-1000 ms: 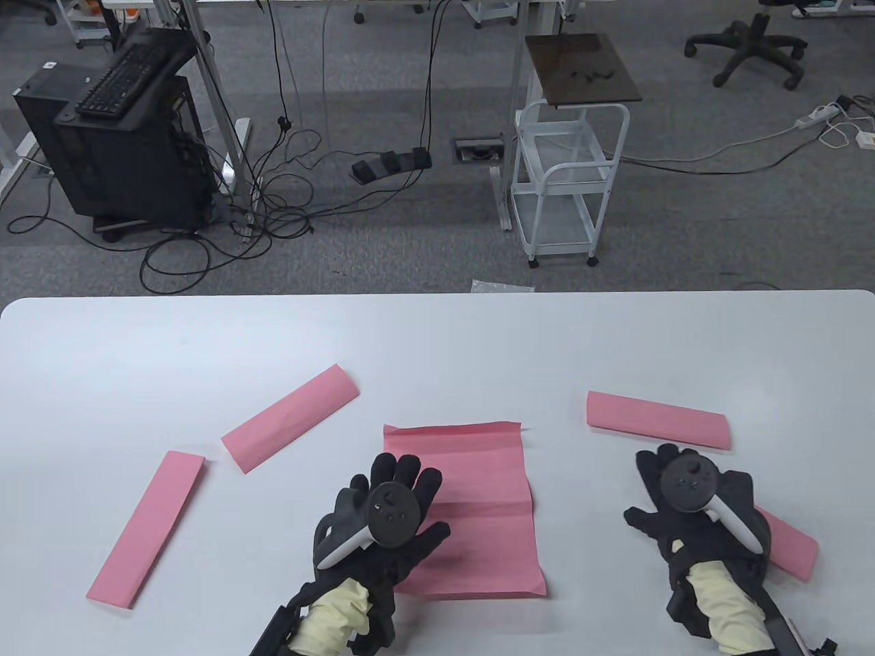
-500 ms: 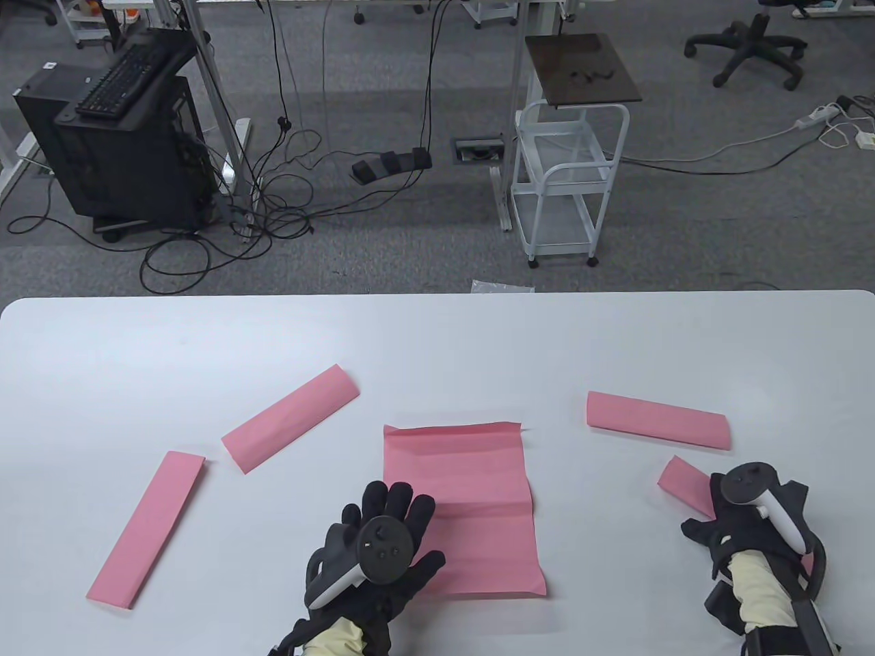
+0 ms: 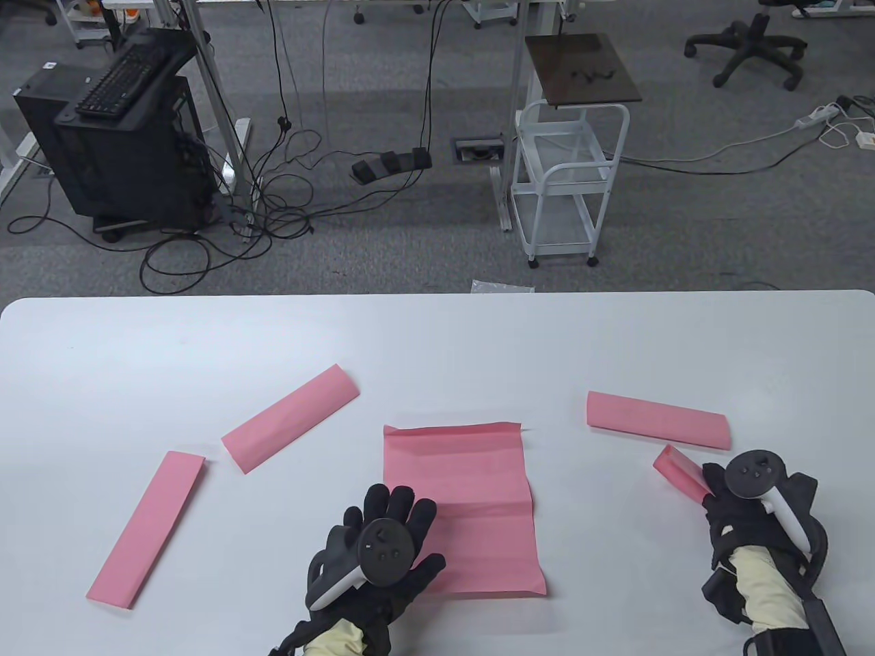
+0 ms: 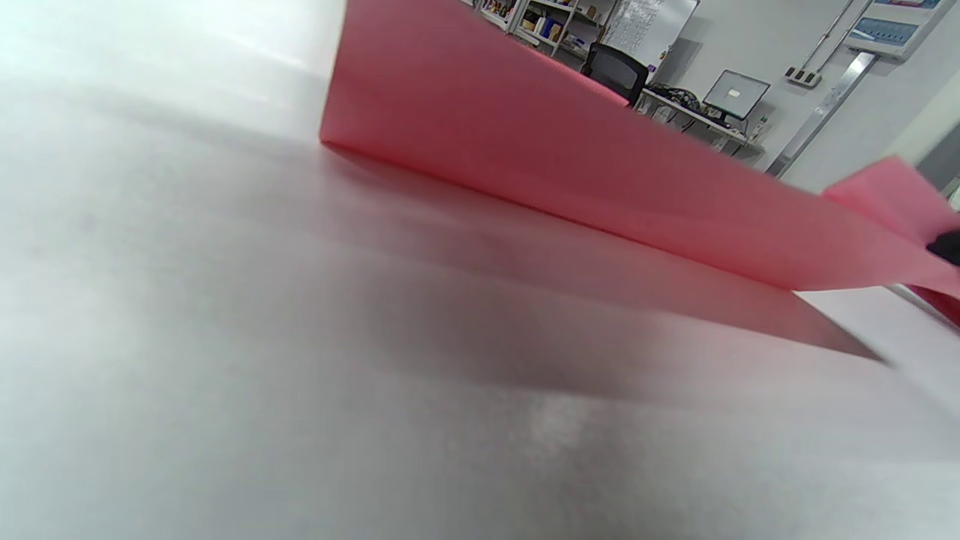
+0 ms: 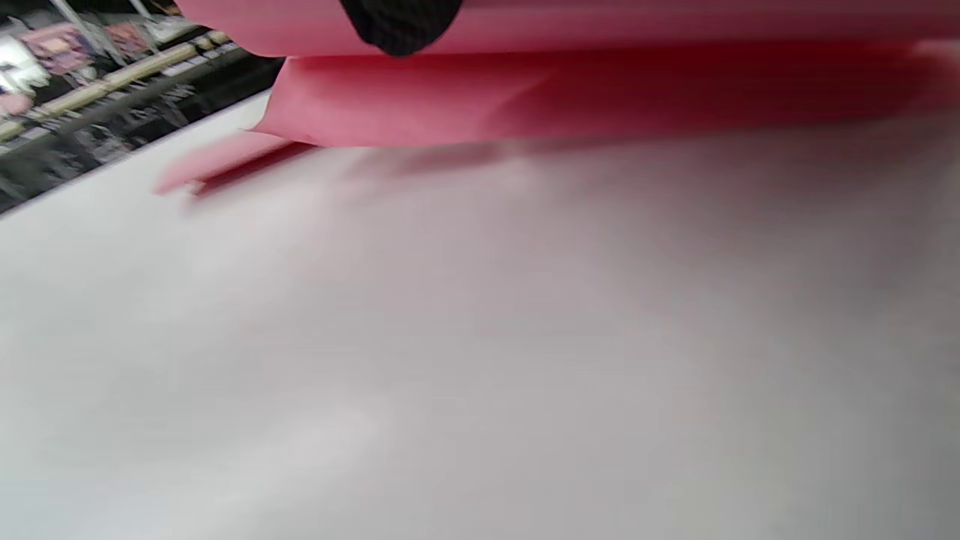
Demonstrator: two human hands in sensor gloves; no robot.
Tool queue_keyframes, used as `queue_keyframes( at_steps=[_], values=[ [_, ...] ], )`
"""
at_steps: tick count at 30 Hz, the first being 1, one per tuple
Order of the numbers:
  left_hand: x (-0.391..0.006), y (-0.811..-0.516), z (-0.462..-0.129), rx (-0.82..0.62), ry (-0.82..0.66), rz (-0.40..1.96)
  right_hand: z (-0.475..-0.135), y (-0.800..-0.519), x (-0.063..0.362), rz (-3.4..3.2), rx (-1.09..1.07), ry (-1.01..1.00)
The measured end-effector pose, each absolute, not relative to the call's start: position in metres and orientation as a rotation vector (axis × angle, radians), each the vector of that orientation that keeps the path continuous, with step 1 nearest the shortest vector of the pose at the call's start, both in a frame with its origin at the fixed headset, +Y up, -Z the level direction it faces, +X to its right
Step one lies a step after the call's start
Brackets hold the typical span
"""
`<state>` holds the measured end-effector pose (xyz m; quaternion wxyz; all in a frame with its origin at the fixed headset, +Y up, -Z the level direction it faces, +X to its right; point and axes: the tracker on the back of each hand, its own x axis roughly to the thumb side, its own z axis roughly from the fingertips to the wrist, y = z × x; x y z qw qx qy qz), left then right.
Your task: Unfold complexly folded papers and stack
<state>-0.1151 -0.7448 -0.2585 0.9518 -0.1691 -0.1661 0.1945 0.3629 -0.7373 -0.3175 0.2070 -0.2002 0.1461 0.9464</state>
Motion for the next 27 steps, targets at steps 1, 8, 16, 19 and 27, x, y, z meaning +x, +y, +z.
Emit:
queue_keyframes(
  at_steps=[1,8,16,19,27],
  values=[
    [-0.115,-0.744,-0.259,-0.334,-0.338,0.401,-0.317,-0.732,0.358,2.625,-0.516,0.386],
    [-0.102,-0.734,-0.268,-0.307,-0.353,0.572,-0.314,-0.695,0.28,2.206,-0.036,0.077],
    [-0.099,-0.742,-0.287,-0.393,-0.354,1.021,-0.31,-0.721,0.176,1.356,0.278,0.056],
    [-0.11,-0.749,-0.288,-0.425,-0.289,1.19,-0.307,-0.732,0.151,1.126,0.393,0.237],
    [-0.117,-0.762,-0.283,-0.512,-0.099,1.616,-0.301,-0.748,0.121,1.075,0.5,0.413]
  ],
)
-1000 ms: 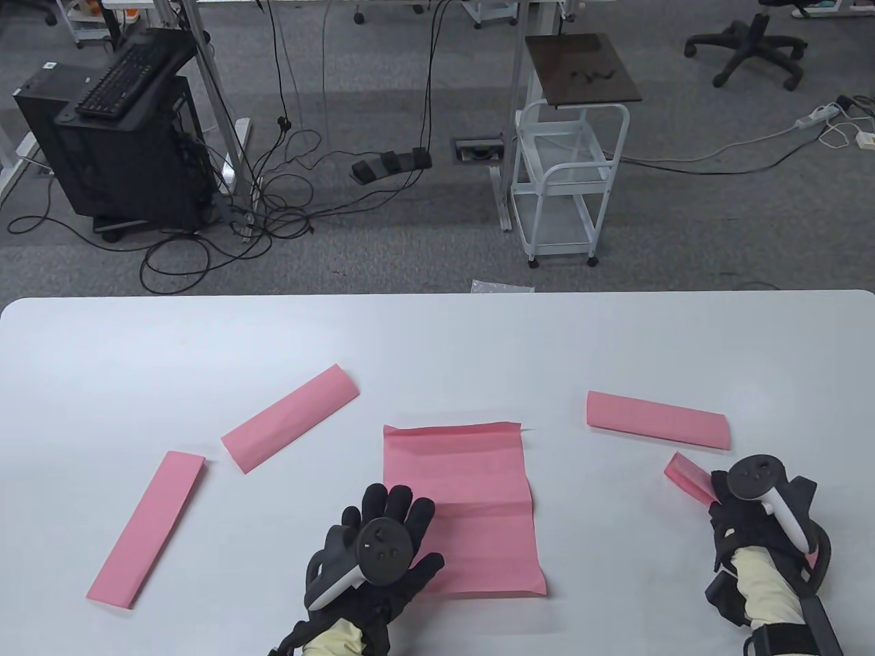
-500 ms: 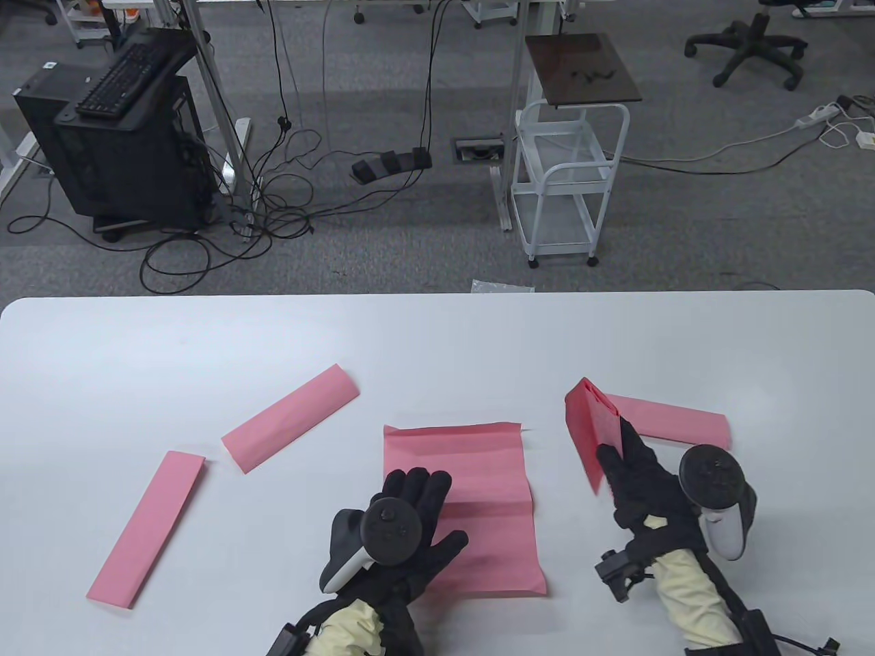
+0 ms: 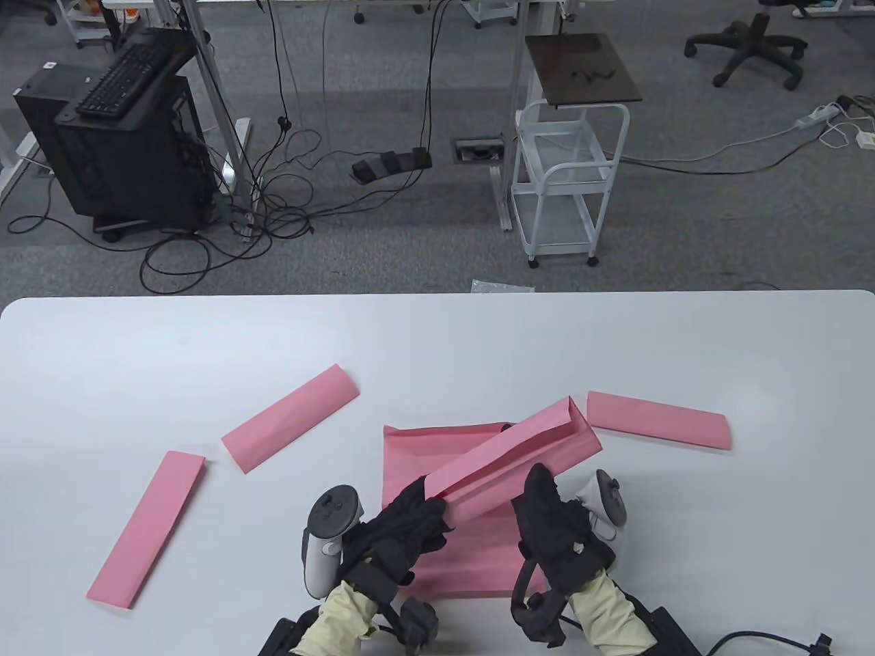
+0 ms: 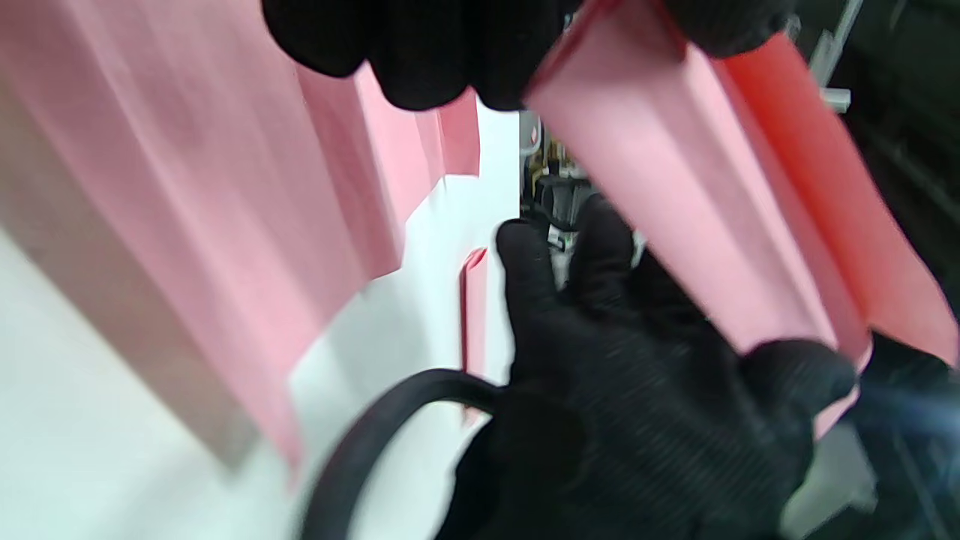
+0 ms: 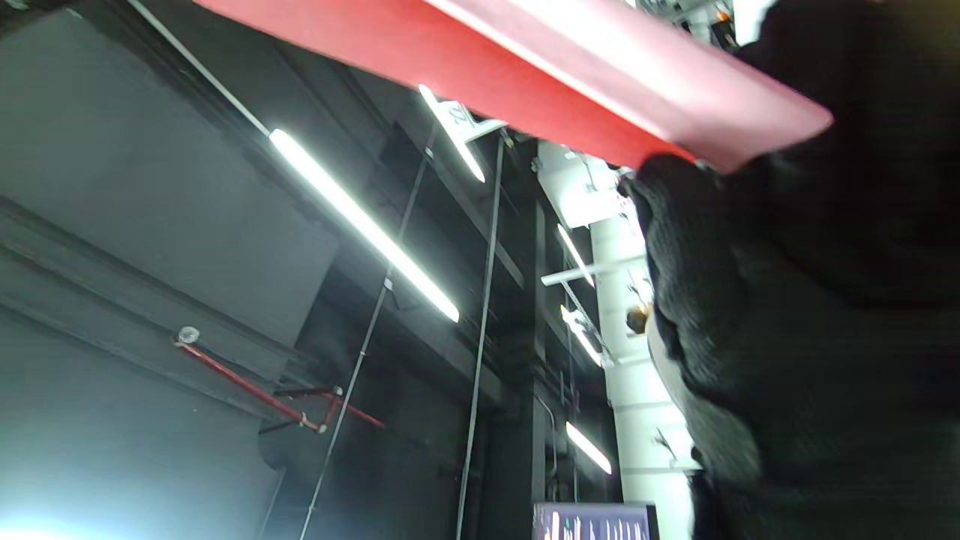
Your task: Unfold complexly folded papers and stack
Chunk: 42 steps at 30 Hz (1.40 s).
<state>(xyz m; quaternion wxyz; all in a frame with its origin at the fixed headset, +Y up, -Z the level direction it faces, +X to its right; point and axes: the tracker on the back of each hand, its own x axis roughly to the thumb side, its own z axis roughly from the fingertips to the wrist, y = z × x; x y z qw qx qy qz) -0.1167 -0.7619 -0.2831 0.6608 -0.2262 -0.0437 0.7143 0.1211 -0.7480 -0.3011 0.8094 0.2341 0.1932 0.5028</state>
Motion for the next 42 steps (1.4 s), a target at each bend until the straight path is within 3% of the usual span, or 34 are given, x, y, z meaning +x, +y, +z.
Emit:
queue_keyframes(
  at_steps=[3,10,15,22,31,37,42],
  values=[
    [-0.125,-0.764,-0.281,-0.405,0.055,1.7,-0.302,-0.748,0.122,1.119,0.47,0.446],
    [-0.158,-0.753,-0.289,-0.217,0.033,1.634,-0.312,-0.741,0.16,1.139,0.347,0.259],
    [-0.173,-0.749,-0.292,-0.17,0.051,1.553,-0.32,-0.728,0.193,1.593,0.286,0.076],
    [-0.168,-0.749,-0.295,-0.222,-0.04,1.451,-0.325,-0.721,0.197,1.81,0.349,0.082],
    [-0.157,-0.75,-0.297,-0.329,-0.147,1.296,-0.326,-0.734,0.202,1.668,0.131,-0.033],
    [-0.162,-0.739,-0.298,-0.211,-0.113,0.972,-0.326,-0.733,0.199,1.752,0.167,-0.074],
    [-0.17,-0.737,-0.298,-0.301,-0.068,1.021,-0.325,-0.736,0.195,1.746,0.196,-0.082]
  ],
)
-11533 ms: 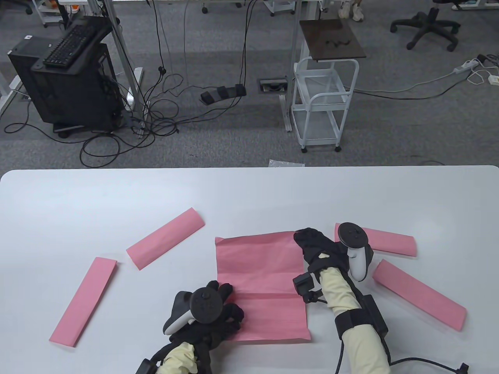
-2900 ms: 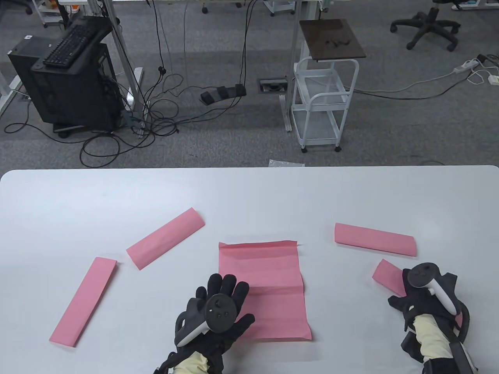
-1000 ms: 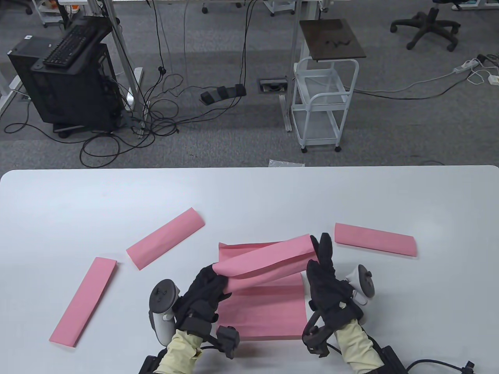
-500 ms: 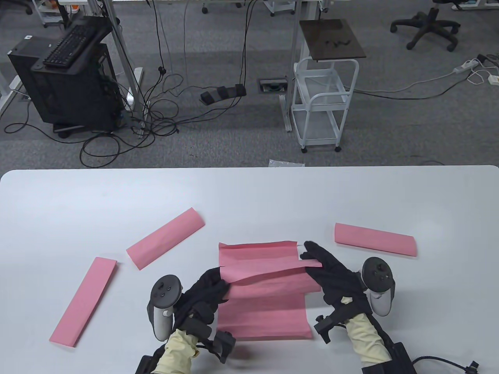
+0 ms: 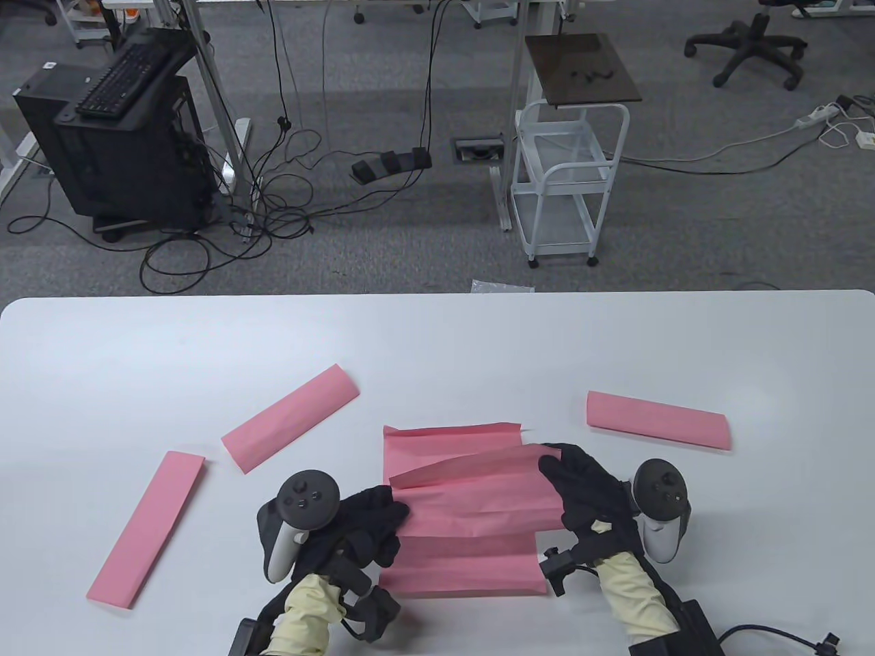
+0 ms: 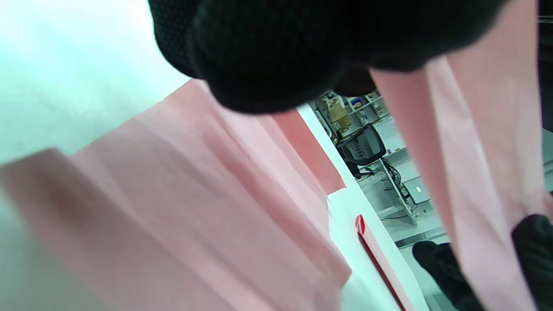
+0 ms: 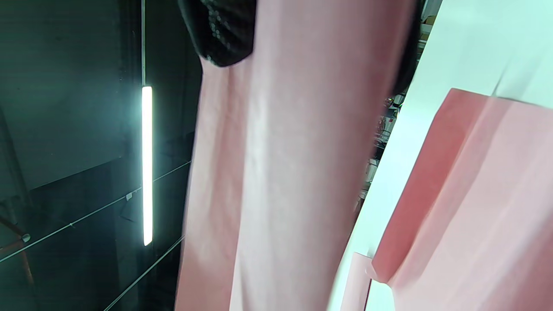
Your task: Unfold complexly folded papers and stack
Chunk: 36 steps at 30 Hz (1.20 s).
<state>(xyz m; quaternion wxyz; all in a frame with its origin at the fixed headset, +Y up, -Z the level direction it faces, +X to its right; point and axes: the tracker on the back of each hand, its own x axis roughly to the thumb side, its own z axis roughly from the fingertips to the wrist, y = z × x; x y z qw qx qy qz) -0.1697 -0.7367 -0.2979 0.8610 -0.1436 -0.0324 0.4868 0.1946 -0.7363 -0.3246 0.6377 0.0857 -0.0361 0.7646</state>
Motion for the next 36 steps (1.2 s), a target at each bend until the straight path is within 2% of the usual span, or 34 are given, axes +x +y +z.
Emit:
queue_keyframes(
  at_steps=[4,6,7,14,20,24,28,31,36],
  values=[
    [-0.175,-0.739,-0.299,-0.383,-0.045,1.05,-0.324,-0.734,0.192,1.746,0.217,-0.111],
    [-0.178,-0.742,-0.299,-0.52,-0.037,1.12,-0.323,-0.732,0.191,1.754,0.232,-0.122],
    [-0.179,-0.742,-0.299,-0.542,-0.053,1.138,-0.323,-0.731,0.191,1.758,0.235,-0.129],
    [-0.176,-0.745,-0.298,-0.508,-0.049,1.232,-0.323,-0.735,0.189,1.721,0.242,-0.107],
    [-0.175,-0.745,-0.292,-0.353,0.065,1.283,-0.325,-0.73,0.184,1.692,0.283,-0.055],
    [-0.17,-0.744,-0.292,-0.386,0.071,1.268,-0.332,-0.723,0.186,1.722,0.267,-0.053],
    [-0.17,-0.743,-0.289,-0.338,-0.014,1.256,-0.346,-0.718,0.188,1.735,0.181,0.012],
    [-0.175,-0.748,-0.284,-0.367,-0.13,1.201,-0.36,-0.715,0.191,1.734,0.08,0.067],
    [-0.174,-0.757,-0.274,-0.263,-0.16,1.222,-0.375,-0.717,0.187,1.759,-0.001,0.169]
  ],
)
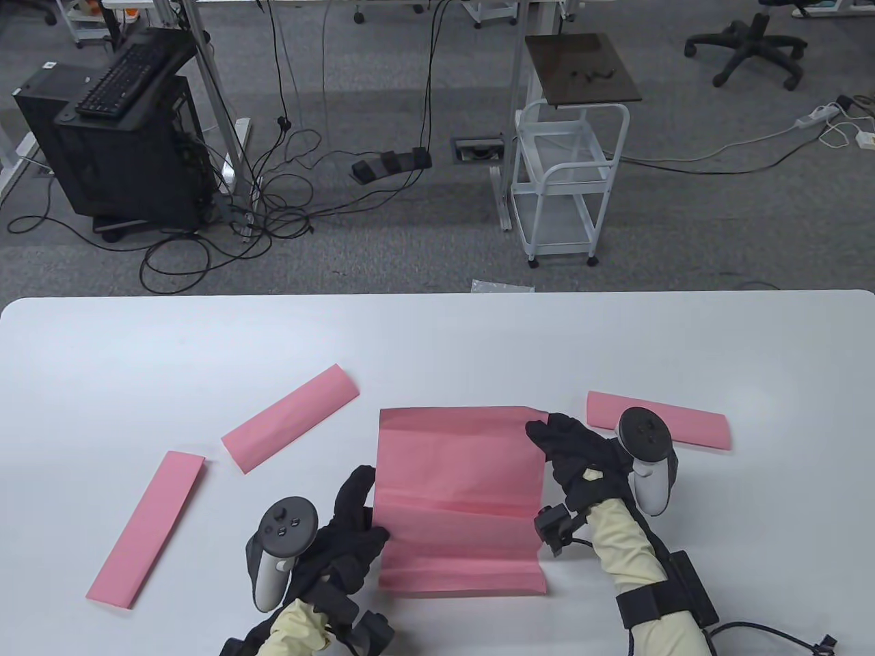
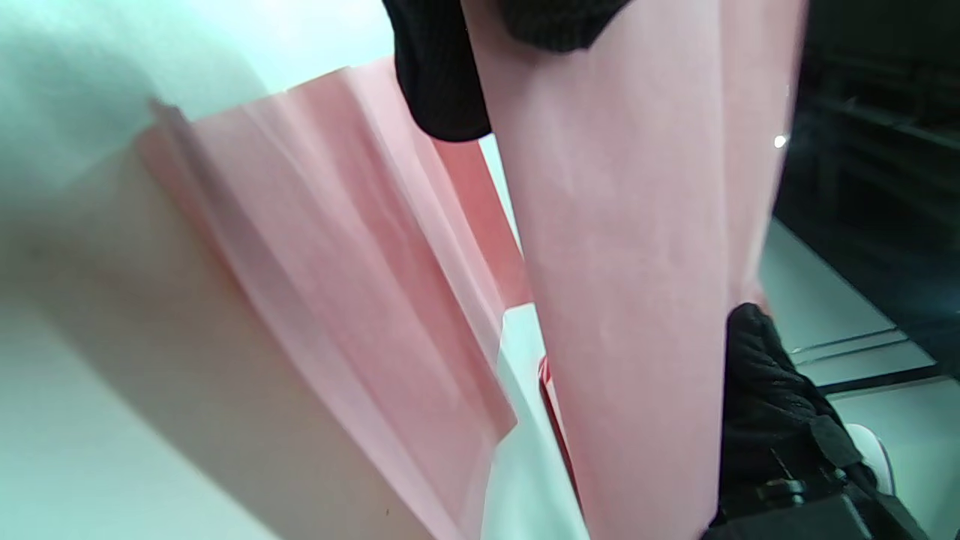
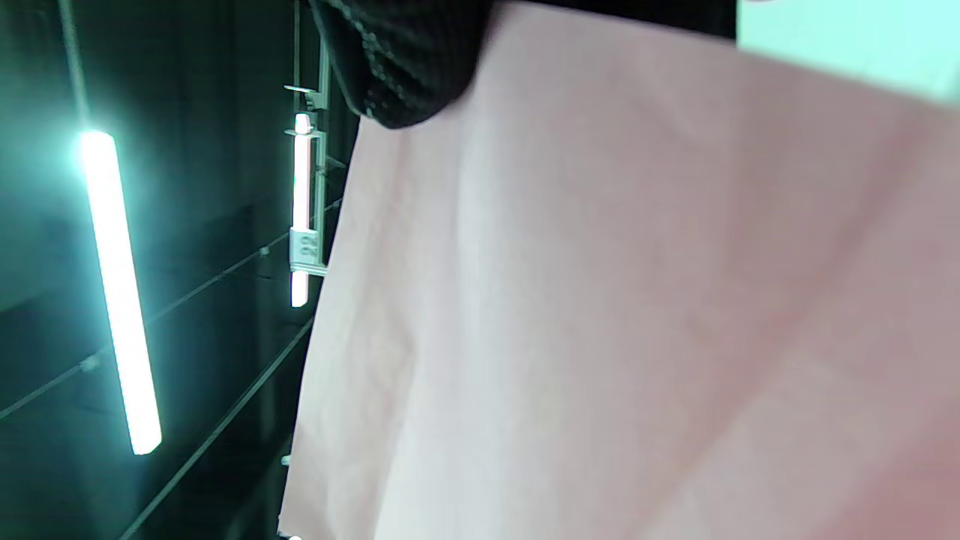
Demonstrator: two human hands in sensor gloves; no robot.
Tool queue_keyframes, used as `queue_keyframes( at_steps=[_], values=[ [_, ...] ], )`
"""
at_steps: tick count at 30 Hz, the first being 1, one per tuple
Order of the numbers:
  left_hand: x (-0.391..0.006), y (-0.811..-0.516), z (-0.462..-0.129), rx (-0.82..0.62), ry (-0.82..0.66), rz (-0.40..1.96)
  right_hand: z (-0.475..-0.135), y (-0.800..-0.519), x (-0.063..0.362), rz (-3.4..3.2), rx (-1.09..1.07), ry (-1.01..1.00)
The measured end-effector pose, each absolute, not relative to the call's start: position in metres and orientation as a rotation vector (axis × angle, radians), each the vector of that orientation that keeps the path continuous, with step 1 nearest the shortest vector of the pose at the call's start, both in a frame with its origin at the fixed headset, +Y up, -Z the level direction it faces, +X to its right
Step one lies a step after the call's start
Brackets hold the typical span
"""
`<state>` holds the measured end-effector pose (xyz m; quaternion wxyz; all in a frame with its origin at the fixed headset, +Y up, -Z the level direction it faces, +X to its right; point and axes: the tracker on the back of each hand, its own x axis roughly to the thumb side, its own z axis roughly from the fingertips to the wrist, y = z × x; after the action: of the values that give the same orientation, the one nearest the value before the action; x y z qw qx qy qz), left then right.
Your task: Unfold complexly folded papers and stack
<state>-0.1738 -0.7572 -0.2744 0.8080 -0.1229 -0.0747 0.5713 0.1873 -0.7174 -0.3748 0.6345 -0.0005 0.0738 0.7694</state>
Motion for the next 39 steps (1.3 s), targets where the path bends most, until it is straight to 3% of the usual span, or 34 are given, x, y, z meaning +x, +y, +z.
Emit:
queue_keyframes(
  at_steps=[12,21,26,32,36,39],
  values=[
    [-0.177,-0.744,-0.275,-0.006,-0.299,1.167,-0.391,-0.716,0.191,1.824,-0.123,0.296],
    [-0.178,-0.75,-0.276,-0.091,-0.267,1.075,-0.403,-0.714,0.189,1.701,-0.05,0.351],
    [-0.177,-0.755,-0.279,-0.256,-0.293,0.969,-0.407,-0.708,0.19,1.65,-0.063,0.29],
    [-0.18,-0.763,-0.283,-0.352,-0.293,1.075,-0.405,-0.711,0.19,1.67,-0.066,0.258],
    [-0.181,-0.764,-0.281,-0.493,-0.421,1.156,-0.404,-0.71,0.187,1.65,-0.055,0.268],
    [-0.181,-0.763,-0.281,-0.364,-0.3,1.155,-0.404,-0.71,0.184,1.653,-0.052,0.26]
  ],
)
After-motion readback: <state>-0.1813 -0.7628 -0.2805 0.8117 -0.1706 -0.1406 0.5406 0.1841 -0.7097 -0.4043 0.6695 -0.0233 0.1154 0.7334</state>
